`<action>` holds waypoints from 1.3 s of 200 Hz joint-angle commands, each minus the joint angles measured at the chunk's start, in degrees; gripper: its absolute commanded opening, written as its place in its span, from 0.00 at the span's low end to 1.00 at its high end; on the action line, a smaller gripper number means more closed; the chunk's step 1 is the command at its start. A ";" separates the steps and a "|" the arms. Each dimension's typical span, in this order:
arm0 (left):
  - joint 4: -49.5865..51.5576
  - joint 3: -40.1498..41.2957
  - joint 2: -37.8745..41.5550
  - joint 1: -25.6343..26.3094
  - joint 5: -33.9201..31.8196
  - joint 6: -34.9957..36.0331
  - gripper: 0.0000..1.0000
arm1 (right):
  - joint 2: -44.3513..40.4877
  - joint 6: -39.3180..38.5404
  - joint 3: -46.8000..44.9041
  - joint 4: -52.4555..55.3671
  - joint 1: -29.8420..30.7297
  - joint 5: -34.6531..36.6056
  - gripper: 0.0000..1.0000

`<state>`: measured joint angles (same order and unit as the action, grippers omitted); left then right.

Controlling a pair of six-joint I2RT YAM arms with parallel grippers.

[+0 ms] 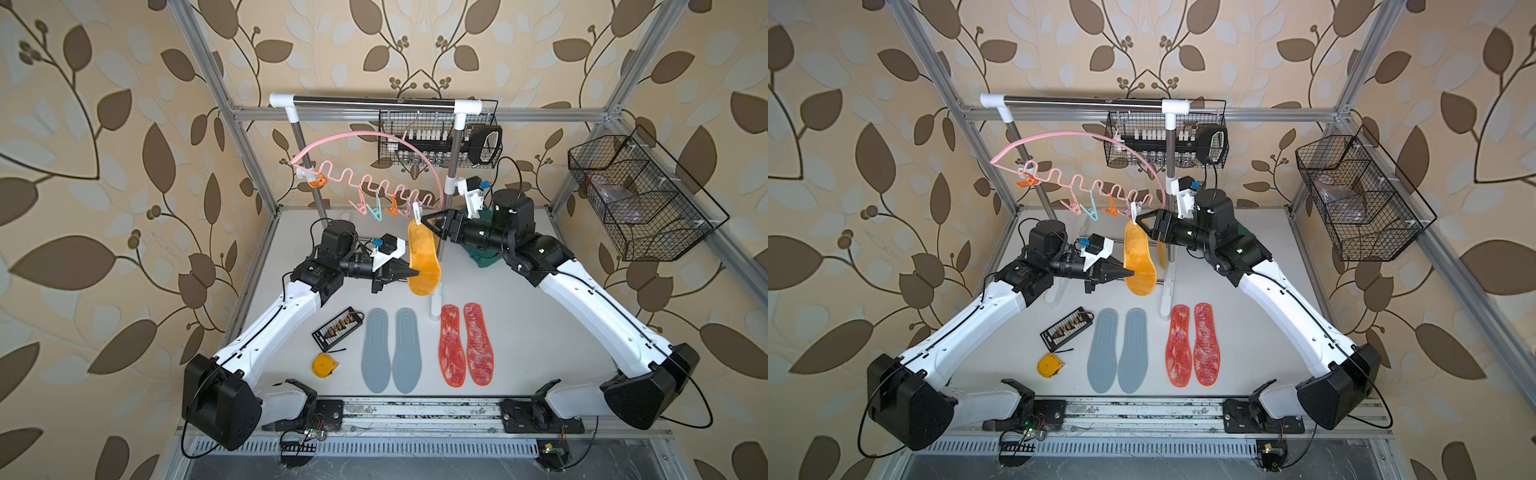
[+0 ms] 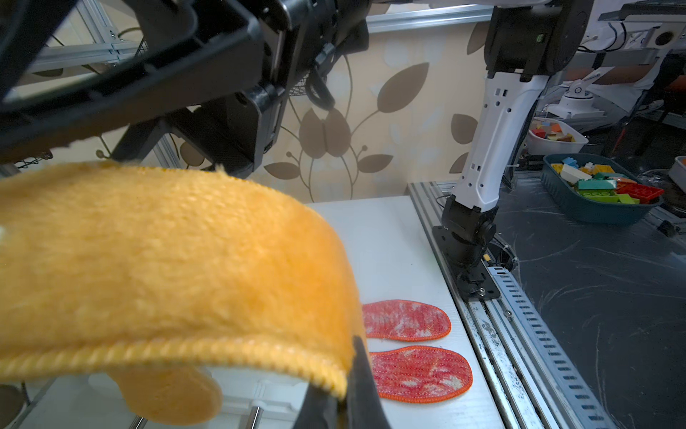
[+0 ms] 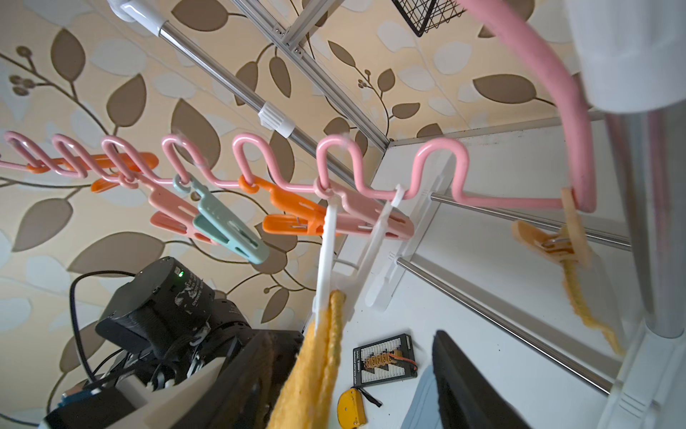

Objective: Take the shoe insoles off the hanger
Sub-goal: Remove the insole from the hanger, then open the clamp at the hanger.

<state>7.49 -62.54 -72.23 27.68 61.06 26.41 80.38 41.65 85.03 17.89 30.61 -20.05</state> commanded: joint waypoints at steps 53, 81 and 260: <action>2.38 -0.68 2.87 1.23 -0.32 2.21 0.00 | 4.64 2.22 4.27 -2.25 0.94 0.62 0.64; 2.25 -0.38 2.97 1.23 -0.58 2.31 0.00 | 6.30 0.82 5.16 -2.06 0.98 0.71 0.60; 3.67 0.87 3.21 1.45 -2.61 1.98 0.00 | 12.87 -0.96 13.14 -1.28 0.93 3.05 0.27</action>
<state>11.14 -61.67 -71.11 28.60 57.21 27.27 93.32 40.95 96.47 16.69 31.35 -18.50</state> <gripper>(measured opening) 0.056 0.293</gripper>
